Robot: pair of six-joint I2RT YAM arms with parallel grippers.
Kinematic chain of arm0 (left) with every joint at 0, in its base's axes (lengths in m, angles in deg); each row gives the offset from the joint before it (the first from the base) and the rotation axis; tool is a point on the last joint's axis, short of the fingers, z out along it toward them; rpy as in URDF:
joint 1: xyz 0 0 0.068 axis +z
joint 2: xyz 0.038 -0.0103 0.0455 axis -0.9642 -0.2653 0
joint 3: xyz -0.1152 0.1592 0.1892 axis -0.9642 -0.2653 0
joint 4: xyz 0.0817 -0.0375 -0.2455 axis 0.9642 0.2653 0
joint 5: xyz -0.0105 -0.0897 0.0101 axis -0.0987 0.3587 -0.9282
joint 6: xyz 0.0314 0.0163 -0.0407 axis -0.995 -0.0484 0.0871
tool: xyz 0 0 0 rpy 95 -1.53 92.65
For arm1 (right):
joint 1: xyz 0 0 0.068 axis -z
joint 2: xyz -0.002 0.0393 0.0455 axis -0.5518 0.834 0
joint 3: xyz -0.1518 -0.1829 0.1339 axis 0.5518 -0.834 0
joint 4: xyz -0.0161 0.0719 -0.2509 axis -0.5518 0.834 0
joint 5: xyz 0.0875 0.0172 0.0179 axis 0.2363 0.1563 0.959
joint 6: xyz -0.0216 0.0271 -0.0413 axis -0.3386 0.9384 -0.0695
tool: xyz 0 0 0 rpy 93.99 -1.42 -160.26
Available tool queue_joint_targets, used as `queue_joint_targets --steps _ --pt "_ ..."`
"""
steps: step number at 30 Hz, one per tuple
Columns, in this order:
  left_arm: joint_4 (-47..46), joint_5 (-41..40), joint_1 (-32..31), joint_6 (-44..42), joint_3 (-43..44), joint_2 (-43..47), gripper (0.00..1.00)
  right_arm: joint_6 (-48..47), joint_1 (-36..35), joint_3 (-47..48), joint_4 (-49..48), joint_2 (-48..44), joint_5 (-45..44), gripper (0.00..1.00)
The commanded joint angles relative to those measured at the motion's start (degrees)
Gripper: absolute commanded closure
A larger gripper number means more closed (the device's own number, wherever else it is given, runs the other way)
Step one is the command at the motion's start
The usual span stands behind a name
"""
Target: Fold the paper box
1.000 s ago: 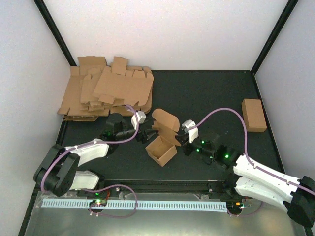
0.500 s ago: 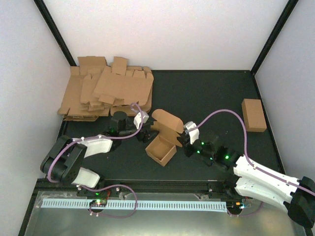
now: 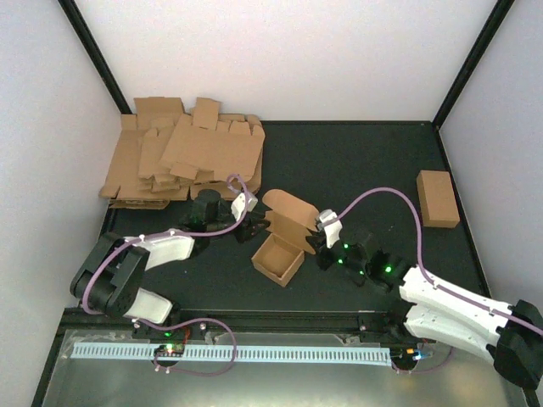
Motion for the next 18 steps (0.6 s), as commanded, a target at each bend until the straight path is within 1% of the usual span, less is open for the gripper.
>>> queue_joint_targets --steps 1,4,6,7,9,10,13,18 --pt "3.34 -1.10 -0.04 -0.40 1.13 2.80 0.68 0.58 0.10 2.15 1.48 3.02 -2.71 0.94" --pt "3.94 -0.92 -1.03 0.49 1.13 4.27 0.72 0.91 0.08 3.04 1.83 4.08 -3.20 0.94" --pt "5.31 -2.53 -2.10 1.03 1.57 4.99 0.78 1.22 0.06 3.42 1.94 4.21 -3.73 0.95" --pt "6.75 -4.87 -2.84 1.50 2.03 5.46 0.82 1.32 0.10 3.94 2.64 4.39 -4.21 0.95" --pt "12.17 -12.33 -5.38 3.01 4.11 6.41 0.95 1.71 0.06 5.77 4.87 5.56 -5.29 0.96" --pt "14.65 -15.66 -7.18 3.66 5.32 6.88 0.98 2.11 0.13 6.97 6.40 6.28 -5.85 0.97" --pt "18.47 -24.01 -13.46 4.55 7.57 7.92 0.98 3.78 0.06 9.63 9.08 8.50 -7.28 0.97" --pt "23.82 -35.77 -17.17 12.68 10.00 8.70 0.98 8.29 0.10 11.98 10.05 10.31 -10.31 0.98"
